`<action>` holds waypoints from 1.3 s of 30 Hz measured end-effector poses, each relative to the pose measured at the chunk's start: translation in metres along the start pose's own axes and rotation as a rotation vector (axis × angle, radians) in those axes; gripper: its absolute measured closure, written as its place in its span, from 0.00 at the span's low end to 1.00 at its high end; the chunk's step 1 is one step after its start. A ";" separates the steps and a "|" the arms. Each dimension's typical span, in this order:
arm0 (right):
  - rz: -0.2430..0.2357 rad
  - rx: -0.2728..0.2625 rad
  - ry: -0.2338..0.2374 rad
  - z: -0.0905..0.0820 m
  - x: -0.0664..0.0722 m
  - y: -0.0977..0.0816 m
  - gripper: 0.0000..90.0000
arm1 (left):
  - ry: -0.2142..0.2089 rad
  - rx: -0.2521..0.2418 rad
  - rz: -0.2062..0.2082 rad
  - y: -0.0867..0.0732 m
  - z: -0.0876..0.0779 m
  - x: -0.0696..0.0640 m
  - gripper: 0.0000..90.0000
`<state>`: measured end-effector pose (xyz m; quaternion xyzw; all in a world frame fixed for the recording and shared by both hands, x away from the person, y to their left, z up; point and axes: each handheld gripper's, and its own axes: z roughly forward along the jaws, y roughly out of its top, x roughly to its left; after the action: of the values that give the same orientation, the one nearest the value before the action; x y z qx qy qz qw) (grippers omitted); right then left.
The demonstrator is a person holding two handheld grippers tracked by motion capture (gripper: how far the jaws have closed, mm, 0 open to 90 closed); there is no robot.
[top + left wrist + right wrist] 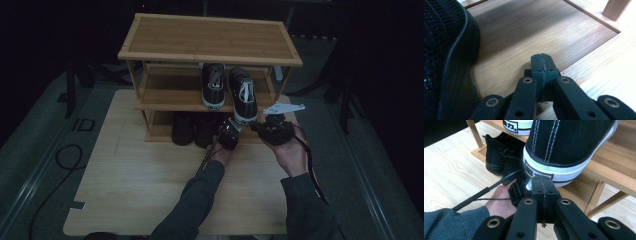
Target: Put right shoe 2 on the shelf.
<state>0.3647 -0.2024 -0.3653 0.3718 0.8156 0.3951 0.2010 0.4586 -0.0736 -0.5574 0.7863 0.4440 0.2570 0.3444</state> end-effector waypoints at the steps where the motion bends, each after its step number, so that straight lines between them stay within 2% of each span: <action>1: -0.003 0.000 0.001 0.001 0.000 0.001 1.00 | 0.000 0.000 0.000 0.000 0.000 0.000 1.00; 14: -0.010 0.010 0.014 0.009 -0.002 0.005 1.00 | 0.001 -0.003 -0.004 0.000 0.000 0.000 1.00; 18: -0.011 0.015 -0.001 0.012 -0.004 0.007 1.00 | 0.002 0.001 0.001 0.000 0.000 0.000 1.00; 27: -0.021 0.021 0.002 0.016 -0.011 0.010 1.00 | 0.000 0.000 0.000 0.000 0.000 0.000 1.00; 29: -0.021 0.026 -0.021 0.017 -0.013 0.011 1.00 | -0.001 0.000 0.000 0.000 0.000 0.000 1.00; 32: -0.007 0.023 0.005 0.019 -0.018 0.011 1.00 | -0.001 0.000 0.000 0.000 0.000 0.000 1.00; 39: -0.003 0.019 0.005 0.023 -0.021 0.013 1.00 | 0.000 0.000 0.000 0.000 0.000 0.000 1.00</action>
<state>0.3983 -0.2013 -0.3680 0.3717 0.8204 0.3878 0.1961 0.4586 -0.0736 -0.5574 0.7862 0.4442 0.2570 0.3442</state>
